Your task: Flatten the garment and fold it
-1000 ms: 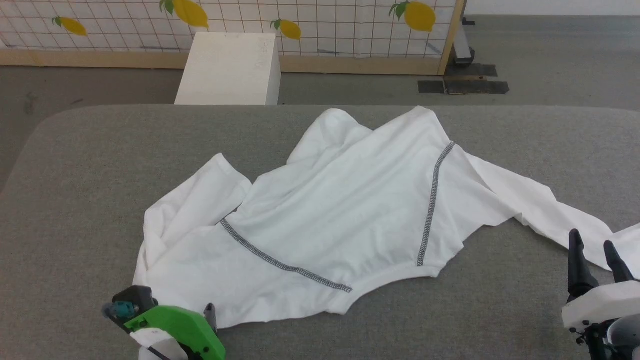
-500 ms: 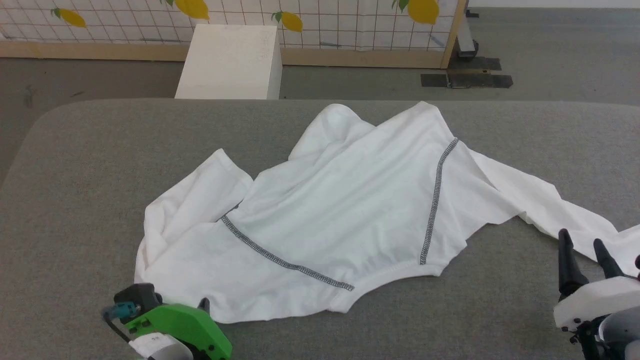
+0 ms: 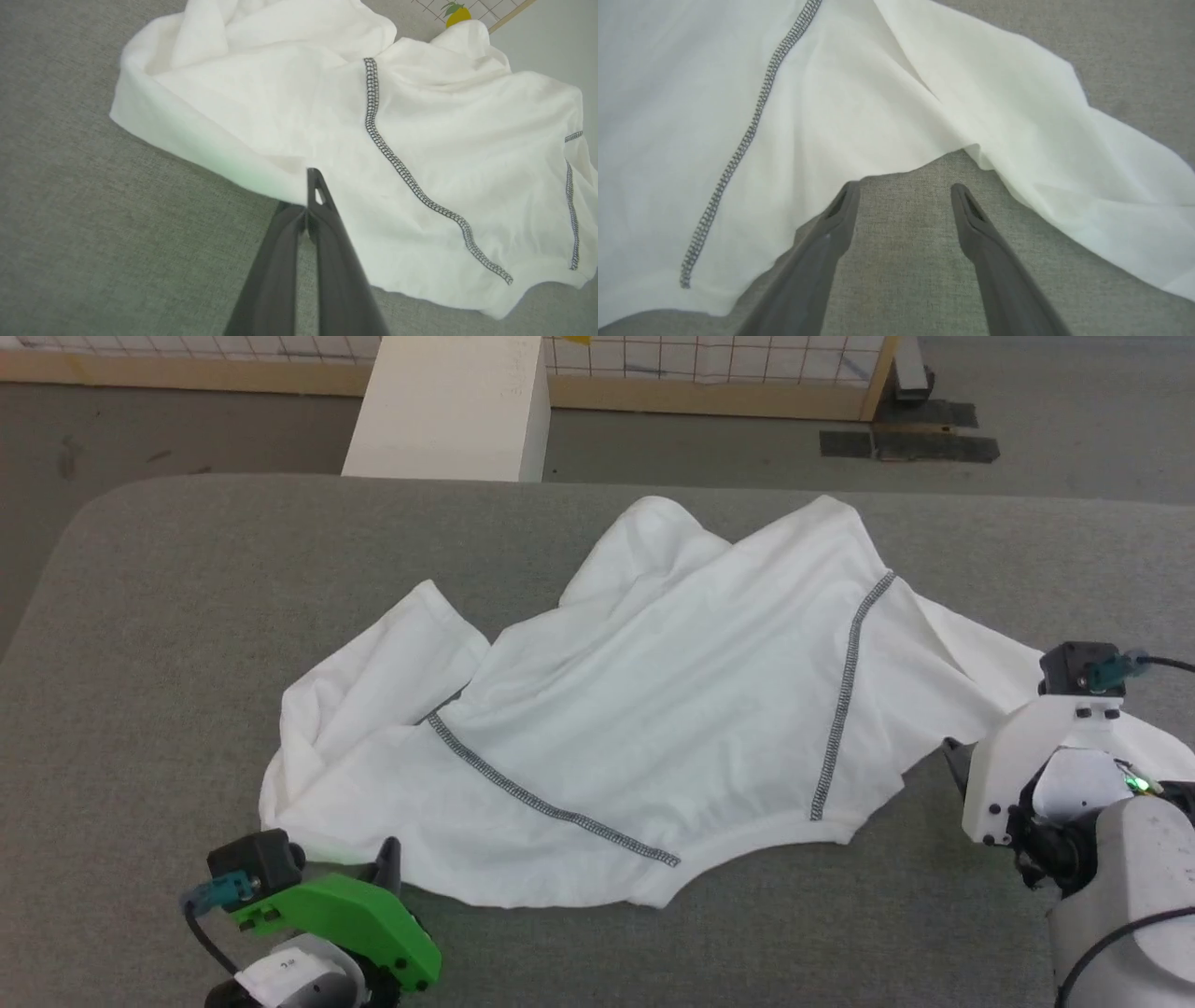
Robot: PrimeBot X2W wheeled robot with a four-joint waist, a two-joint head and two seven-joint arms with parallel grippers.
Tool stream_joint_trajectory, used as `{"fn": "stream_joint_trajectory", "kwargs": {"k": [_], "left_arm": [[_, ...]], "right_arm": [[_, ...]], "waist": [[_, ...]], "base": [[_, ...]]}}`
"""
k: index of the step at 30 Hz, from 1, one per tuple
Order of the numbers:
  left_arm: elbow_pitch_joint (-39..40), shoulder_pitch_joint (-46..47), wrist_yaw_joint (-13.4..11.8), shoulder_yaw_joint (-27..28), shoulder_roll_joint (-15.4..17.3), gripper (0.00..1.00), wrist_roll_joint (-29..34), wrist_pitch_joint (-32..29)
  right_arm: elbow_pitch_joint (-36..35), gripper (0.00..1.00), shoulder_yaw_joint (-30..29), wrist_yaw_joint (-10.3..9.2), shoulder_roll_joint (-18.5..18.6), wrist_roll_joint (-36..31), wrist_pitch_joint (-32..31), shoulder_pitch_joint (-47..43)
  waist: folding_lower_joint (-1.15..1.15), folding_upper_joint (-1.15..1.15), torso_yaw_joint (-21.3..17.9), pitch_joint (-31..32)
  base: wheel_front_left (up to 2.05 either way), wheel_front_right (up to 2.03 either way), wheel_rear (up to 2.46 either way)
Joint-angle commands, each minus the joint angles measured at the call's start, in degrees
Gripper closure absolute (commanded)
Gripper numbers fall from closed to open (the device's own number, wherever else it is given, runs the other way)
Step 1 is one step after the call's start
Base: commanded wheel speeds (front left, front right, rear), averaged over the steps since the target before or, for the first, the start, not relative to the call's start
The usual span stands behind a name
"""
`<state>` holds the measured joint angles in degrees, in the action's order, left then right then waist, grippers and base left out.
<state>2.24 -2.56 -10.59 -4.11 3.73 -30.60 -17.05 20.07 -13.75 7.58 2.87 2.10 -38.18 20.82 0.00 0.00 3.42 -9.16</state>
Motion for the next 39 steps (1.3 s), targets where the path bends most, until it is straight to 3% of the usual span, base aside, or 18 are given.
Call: {"fn": "stream_joint_trajectory", "kwargs": {"k": [1,7,12,13,14,15,22,28,32,39], "left_arm": [[-0.08,0.58,0.45,-0.24,0.17,1.00,0.12,0.24],[-1.53,2.55,1.17,-1.33,0.02,1.00,-0.33,0.80],[-2.39,3.50,1.23,-1.84,-0.06,1.00,-0.48,1.11],[-2.59,3.63,1.22,-1.91,-0.07,1.00,-0.50,1.17],[-2.73,3.68,1.21,-1.94,-0.06,1.00,-0.51,1.20],[-2.89,3.69,1.22,-1.96,-0.03,1.00,-0.52,1.26],[-1.58,4.33,2.87,-1.23,-0.20,1.00,-2.78,4.55],[2.64,9.95,5.83,0.93,-0.23,1.00,-7.92,8.60],[4.95,17.90,7.40,2.86,0.85,1.00,-10.01,8.77],[4.65,33.59,8.28,4.29,6.37,1.00,-8.79,5.83]], "right_arm": [[1.20,0.00,-0.46,-0.09,0.01,-1.56,-0.01,1.79],[7.16,0.00,-4.44,-0.09,0.01,-6.26,1.49,6.01],[11.33,0.00,-4.44,-0.09,0.01,-7.84,3.13,7.70],[12.35,0.60,-4.34,-0.09,0.01,-7.66,3.09,7.93],[13.02,0.97,-4.00,-0.09,0.01,-7.54,3.16,8.11],[13.61,1.00,-3.59,-0.09,0.01,-7.13,3.37,8.32],[11.31,1.00,-1.01,-0.09,0.01,0.78,6.98,8.66],[-0.57,1.00,1.56,-0.09,0.01,14.54,6.57,8.50],[-10.66,1.00,0.90,-0.09,0.01,25.17,1.32,9.49],[-21.69,1.00,-2.84,-0.09,1.97,28.65,-11.62,14.55]], "waist": [[0.00,0.00,1.73,-2.12],[0.00,0.00,3.28,-4.52],[0.00,0.00,3.63,-5.37],[0.00,0.00,3.62,-5.35],[0.00,0.00,3.56,-5.28],[0.00,0.00,3.41,-5.09],[0.00,0.00,2.11,-1.71],[0.00,0.00,0.46,2.62],[0.00,0.00,-0.69,5.98],[0.00,0.00,-2.29,10.25]], "base": [[0.00,0.00,0.00],[0.00,0.00,0.00],[0.00,0.00,0.00],[0.00,0.00,0.00],[0.00,0.00,0.00],[0.00,0.00,0.00],[0.00,0.00,0.00],[0.00,0.00,0.00],[0.00,0.00,0.00],[0.00,0.00,0.00]]}}
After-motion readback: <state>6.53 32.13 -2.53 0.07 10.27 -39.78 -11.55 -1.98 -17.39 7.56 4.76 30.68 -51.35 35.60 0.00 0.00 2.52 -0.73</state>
